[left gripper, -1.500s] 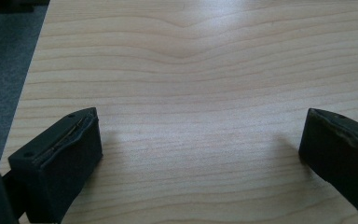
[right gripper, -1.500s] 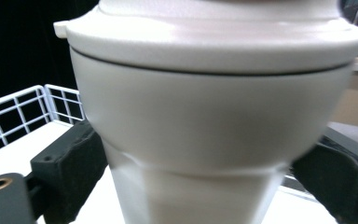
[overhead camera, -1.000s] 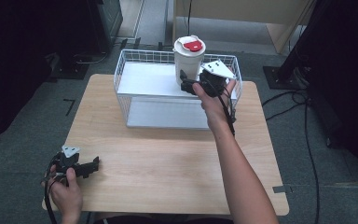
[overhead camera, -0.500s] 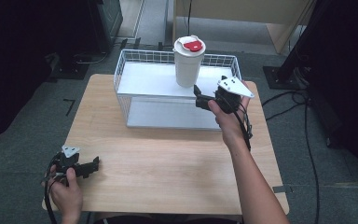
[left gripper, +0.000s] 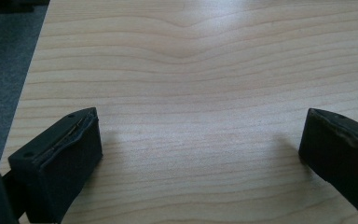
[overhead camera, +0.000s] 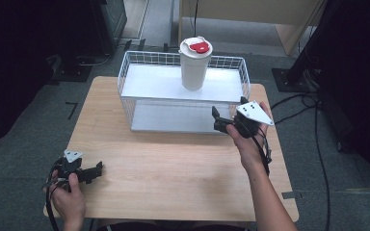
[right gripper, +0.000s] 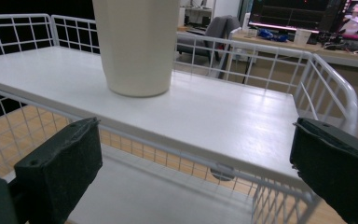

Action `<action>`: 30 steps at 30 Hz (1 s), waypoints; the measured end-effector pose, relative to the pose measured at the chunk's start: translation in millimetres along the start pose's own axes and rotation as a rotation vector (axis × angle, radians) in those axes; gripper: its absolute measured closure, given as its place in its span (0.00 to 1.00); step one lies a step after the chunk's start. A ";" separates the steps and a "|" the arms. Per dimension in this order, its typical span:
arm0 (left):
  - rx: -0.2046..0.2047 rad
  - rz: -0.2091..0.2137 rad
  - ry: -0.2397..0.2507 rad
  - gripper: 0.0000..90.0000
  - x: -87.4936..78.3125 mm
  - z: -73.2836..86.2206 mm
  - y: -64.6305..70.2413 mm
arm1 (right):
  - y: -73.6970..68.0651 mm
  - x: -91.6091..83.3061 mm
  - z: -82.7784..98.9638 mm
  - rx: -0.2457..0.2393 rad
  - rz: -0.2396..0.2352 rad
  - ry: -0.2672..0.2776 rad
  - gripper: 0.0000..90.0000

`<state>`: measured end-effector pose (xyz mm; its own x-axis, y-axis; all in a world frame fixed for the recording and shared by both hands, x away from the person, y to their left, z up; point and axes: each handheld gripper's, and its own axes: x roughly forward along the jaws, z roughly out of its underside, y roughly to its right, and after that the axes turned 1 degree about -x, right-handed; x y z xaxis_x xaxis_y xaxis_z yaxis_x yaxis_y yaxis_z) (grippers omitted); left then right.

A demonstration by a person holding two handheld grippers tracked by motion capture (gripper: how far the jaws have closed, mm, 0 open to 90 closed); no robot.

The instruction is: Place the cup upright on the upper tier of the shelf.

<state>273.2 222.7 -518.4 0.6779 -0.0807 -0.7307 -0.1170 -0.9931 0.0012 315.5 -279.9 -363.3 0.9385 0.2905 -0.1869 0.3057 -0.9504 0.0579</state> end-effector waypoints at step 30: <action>0.000 0.000 -0.001 0.00 0.0 0.1 0.0 | 52.7 -56.2 87.3 0.140 0.107 -0.051 0.02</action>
<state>273.1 222.7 -518.4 0.6773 -0.0810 -0.7313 -0.1173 -0.9931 0.0014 264.9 -356.0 -435.3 0.9541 0.1839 -0.2363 0.1756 -0.9829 -0.0559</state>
